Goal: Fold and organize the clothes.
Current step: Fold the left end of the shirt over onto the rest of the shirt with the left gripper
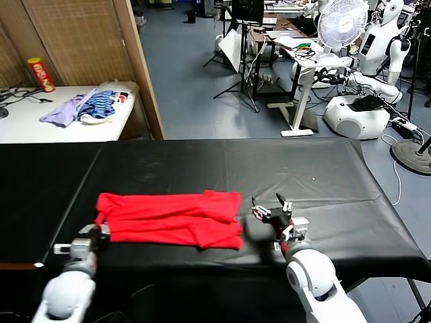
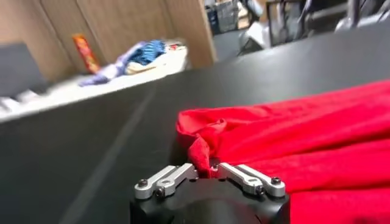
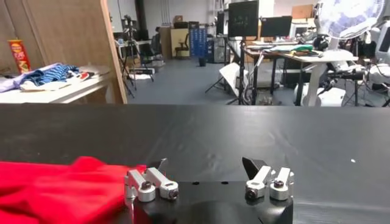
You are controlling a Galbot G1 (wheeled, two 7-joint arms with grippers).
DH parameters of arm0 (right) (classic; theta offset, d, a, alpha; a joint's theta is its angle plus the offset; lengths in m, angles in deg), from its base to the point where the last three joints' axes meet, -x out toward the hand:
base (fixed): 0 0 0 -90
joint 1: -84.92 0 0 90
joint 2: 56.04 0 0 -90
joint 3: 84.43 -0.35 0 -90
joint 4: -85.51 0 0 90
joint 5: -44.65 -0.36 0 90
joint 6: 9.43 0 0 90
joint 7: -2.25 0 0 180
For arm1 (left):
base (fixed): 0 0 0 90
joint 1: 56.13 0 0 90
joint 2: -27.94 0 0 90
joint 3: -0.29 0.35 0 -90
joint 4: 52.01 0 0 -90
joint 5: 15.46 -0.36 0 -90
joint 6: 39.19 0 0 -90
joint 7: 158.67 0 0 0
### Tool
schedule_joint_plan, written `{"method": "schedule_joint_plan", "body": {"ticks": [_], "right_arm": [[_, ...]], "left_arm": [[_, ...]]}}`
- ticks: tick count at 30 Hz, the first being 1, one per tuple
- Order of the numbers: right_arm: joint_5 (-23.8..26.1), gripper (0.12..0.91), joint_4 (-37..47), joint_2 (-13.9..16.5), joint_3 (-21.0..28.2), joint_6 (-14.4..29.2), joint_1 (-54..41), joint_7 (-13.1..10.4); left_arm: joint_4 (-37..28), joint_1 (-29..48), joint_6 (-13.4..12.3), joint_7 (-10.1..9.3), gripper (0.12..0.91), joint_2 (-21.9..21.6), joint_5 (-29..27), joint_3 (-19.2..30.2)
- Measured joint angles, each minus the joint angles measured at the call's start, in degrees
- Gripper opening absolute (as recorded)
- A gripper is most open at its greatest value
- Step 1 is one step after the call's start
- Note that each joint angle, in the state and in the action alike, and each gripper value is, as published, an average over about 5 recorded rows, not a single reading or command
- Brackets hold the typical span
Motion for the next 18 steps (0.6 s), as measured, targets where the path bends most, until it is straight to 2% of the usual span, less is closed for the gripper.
{"method": "schedule_joint_plan", "body": {"ticks": [3, 6, 13, 18], "right_arm": [[0.4, 0.798, -0.5, -0.5, 0.2, -0.1, 0.5, 0.0], [0.9, 0.798, -0.9, -0.8, 0.3, -0.3, 1.0, -0.1], [1.4, 0.798, -1.9, -0.5, -0.7, -0.8, 2.2, -0.6], [1.5, 0.798, -2.2, -0.3, -1.8, -0.9, 3.0, -0.6]], "left_arm": [[1.2, -0.8, 0.7, -0.85, 0.159, -3.1, 1.4, -0.9], [4.2, -1.1, 2.8, -1.62, 0.159, -3.5, 4.8, -0.1], [14.0, 1.0, 8.1, -3.83, 0.159, 2.2, 14.9, 8.3], [16.6, 3.8, 10.5, -5.6, 0.159, 6.8, 21.8, 15.3]]}}
